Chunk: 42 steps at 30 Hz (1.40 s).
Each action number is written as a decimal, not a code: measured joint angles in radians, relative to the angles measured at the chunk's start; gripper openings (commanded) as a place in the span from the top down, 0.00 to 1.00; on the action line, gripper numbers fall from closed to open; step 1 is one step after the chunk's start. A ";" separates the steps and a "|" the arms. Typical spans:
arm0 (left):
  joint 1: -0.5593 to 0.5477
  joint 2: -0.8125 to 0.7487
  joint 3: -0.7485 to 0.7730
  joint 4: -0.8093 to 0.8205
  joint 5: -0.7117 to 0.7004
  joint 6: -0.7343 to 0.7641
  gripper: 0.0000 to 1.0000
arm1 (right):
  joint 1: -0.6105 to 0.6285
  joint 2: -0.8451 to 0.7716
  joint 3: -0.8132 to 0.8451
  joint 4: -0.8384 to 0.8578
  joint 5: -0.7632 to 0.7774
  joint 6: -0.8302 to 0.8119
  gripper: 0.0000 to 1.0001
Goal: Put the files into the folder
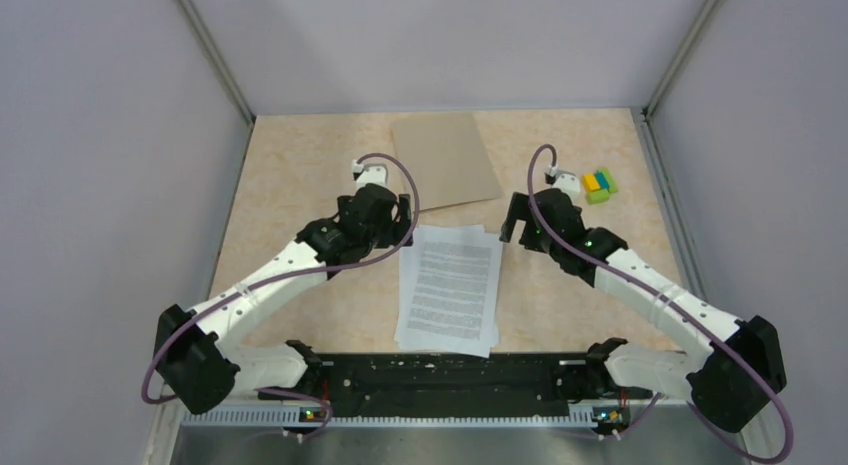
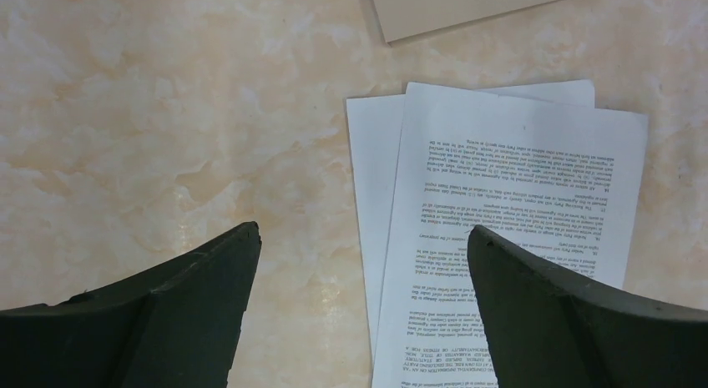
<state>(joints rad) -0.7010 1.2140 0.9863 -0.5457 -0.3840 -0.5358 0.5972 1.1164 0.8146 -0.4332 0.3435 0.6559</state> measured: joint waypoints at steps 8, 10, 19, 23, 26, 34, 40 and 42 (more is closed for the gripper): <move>0.006 0.002 0.011 0.014 -0.027 -0.009 0.01 | 0.000 -0.016 0.026 -0.029 0.035 -0.010 0.01; 0.017 0.010 0.011 0.019 -0.023 -0.015 0.01 | 0.000 -0.016 0.026 -0.033 0.034 -0.013 0.01; 0.065 0.049 -0.029 0.074 0.085 -0.020 0.01 | 0.000 -0.016 -0.013 -0.004 -0.013 -0.007 0.01; 0.068 0.071 -0.042 0.087 0.131 -0.025 0.01 | 0.014 -0.010 -0.072 0.001 -0.058 0.018 0.01; 0.080 0.093 -0.042 0.095 0.155 -0.039 0.01 | 0.047 0.010 -0.095 0.004 -0.073 0.046 0.01; 0.151 0.096 -0.042 0.098 0.199 -0.046 0.01 | 0.186 0.065 -0.183 0.044 -0.090 0.167 0.01; 0.218 0.082 -0.048 0.096 0.237 -0.045 0.01 | 0.242 0.154 -0.218 0.106 -0.113 0.225 0.01; 0.235 0.071 -0.048 0.093 0.241 -0.045 0.01 | 0.254 0.177 -0.212 0.127 -0.110 0.234 0.01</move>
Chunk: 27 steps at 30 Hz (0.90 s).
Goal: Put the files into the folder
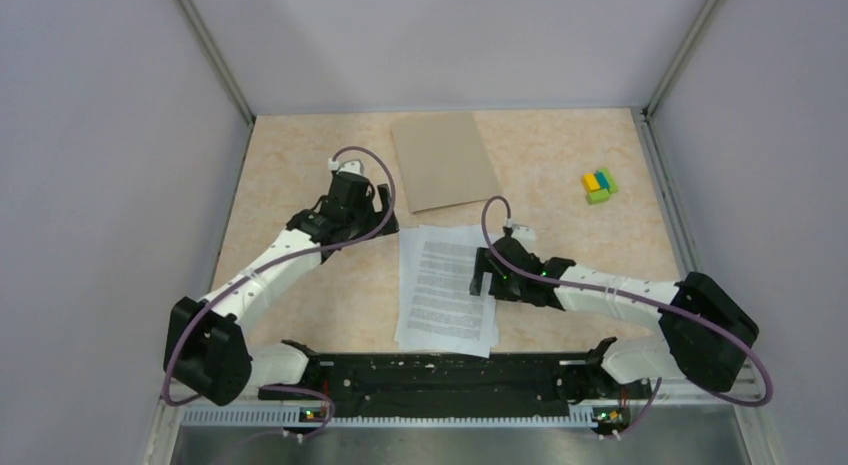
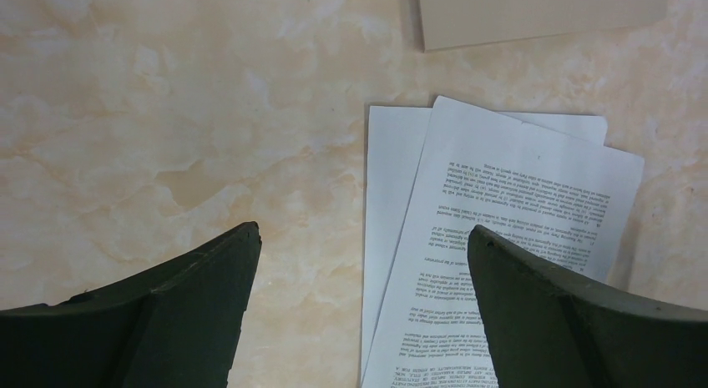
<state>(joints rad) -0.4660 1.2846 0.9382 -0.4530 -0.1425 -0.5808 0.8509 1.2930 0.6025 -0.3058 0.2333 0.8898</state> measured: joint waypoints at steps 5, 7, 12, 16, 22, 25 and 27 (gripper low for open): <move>0.023 -0.032 0.000 -0.019 0.016 0.000 0.01 | 0.033 0.048 0.023 0.053 0.002 0.024 0.01; 0.029 -0.041 0.000 -0.031 0.021 0.000 0.01 | 0.049 0.073 0.040 0.065 0.003 0.034 0.01; 0.047 -0.067 0.000 -0.058 0.025 0.003 0.01 | 0.089 0.139 0.087 0.106 0.001 0.058 0.01; 0.063 -0.090 0.003 -0.091 0.027 0.008 0.01 | 0.107 0.220 0.155 0.135 -0.015 0.067 0.01; 0.093 -0.116 0.024 -0.130 0.031 0.026 0.01 | 0.131 0.376 0.298 0.198 -0.066 0.082 0.02; 0.106 -0.132 0.037 -0.151 0.032 0.035 0.01 | 0.145 0.451 0.373 0.226 -0.094 0.093 0.02; 0.115 -0.143 0.047 -0.161 0.034 0.042 0.01 | 0.160 0.512 0.436 0.250 -0.116 0.106 0.02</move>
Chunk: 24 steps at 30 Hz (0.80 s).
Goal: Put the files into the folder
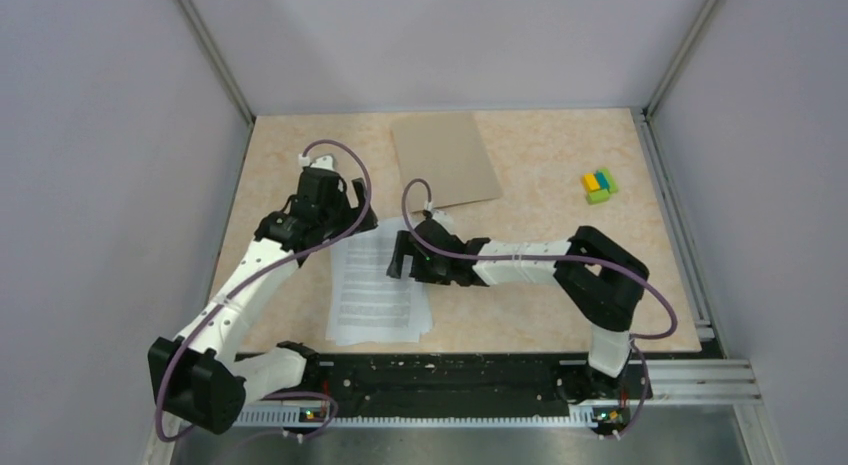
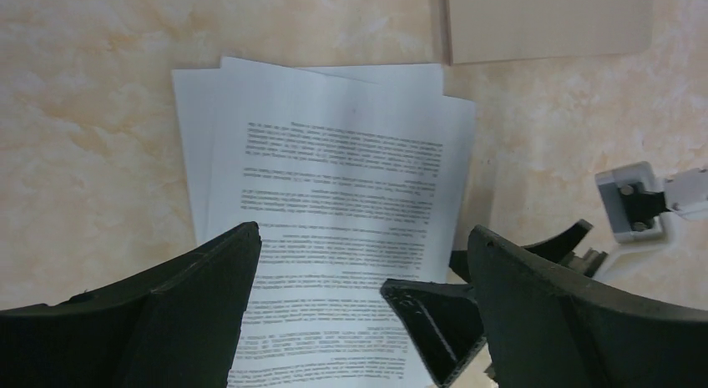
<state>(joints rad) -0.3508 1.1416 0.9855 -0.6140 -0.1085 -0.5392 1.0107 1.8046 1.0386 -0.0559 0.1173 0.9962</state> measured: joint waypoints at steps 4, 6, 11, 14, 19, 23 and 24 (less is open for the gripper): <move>0.016 -0.014 0.022 -0.023 0.001 0.014 0.01 | 0.035 0.120 0.136 0.031 -0.041 0.016 0.02; 0.023 -0.018 0.034 -0.035 0.001 0.017 0.01 | 0.054 0.183 0.216 0.039 -0.060 0.020 0.02; 0.030 -0.021 0.065 -0.055 0.000 0.016 0.01 | 0.087 0.301 0.371 0.051 -0.091 0.021 0.02; 0.034 -0.016 0.087 -0.059 0.001 0.008 0.01 | 0.090 0.316 0.398 0.043 -0.093 0.014 0.02; 0.036 0.041 0.164 -0.060 0.018 -0.021 0.01 | 0.080 0.286 0.369 0.025 -0.072 -0.033 0.02; 0.036 0.107 0.226 -0.013 0.032 -0.060 0.01 | 0.013 0.128 0.195 -0.006 -0.064 -0.078 0.01; 0.036 0.123 0.237 -0.004 0.034 -0.068 0.01 | -0.016 0.089 0.162 -0.015 -0.064 -0.089 0.01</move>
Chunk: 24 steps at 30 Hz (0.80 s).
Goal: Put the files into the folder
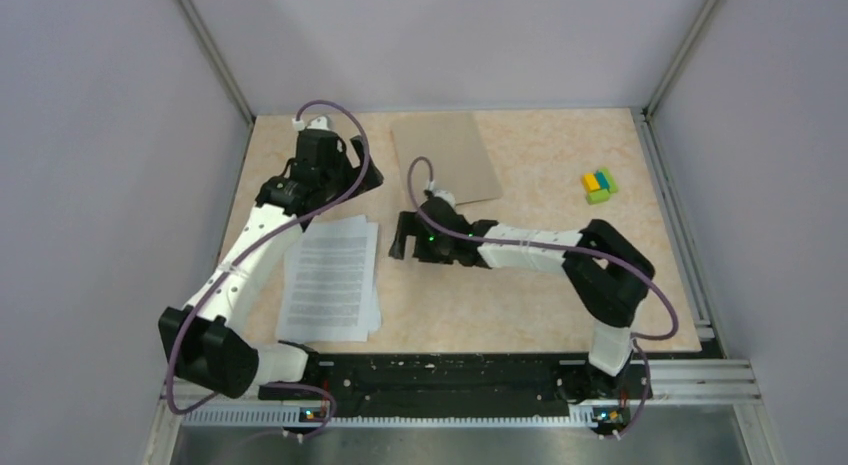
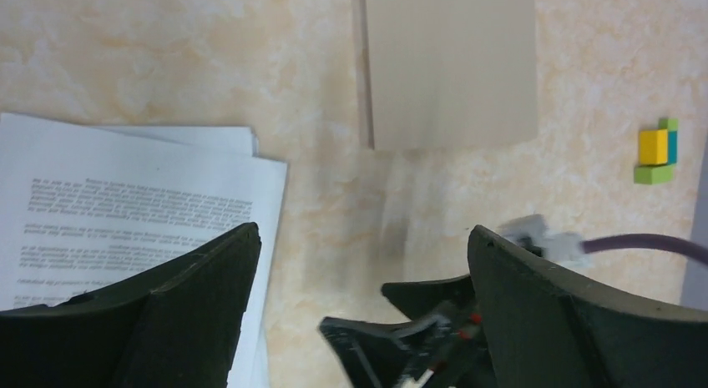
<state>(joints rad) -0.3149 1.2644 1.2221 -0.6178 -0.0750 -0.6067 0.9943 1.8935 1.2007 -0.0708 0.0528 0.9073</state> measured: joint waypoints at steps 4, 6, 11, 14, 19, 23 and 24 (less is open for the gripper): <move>0.002 0.135 0.085 0.050 -0.001 -0.033 0.01 | -0.194 -0.134 -0.058 -0.010 -0.006 -0.080 0.01; 0.010 0.224 0.145 0.061 -0.002 -0.043 0.01 | -0.315 -0.167 -0.057 0.013 -0.017 -0.130 0.01; 0.056 0.443 0.290 0.135 0.008 -0.057 0.01 | -0.544 -0.138 -0.011 0.048 -0.065 -0.228 0.01; 0.088 0.536 0.327 0.186 0.029 -0.069 0.01 | -0.628 -0.047 0.073 0.078 -0.093 -0.281 0.01; 0.124 0.723 0.417 0.281 0.104 -0.083 0.01 | -0.685 0.149 0.235 0.109 -0.161 -0.330 0.01; 0.130 0.864 0.485 0.342 0.154 -0.100 0.01 | -0.697 0.317 0.385 0.100 -0.192 -0.357 0.01; 0.130 0.893 0.493 0.354 0.166 -0.103 0.01 | -0.697 0.344 0.407 0.099 -0.198 -0.360 0.01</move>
<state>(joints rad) -0.1844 2.1578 1.7153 -0.2642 0.0914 -0.7101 0.2977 2.2375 1.6081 0.0280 -0.1452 0.5472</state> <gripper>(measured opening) 0.986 0.986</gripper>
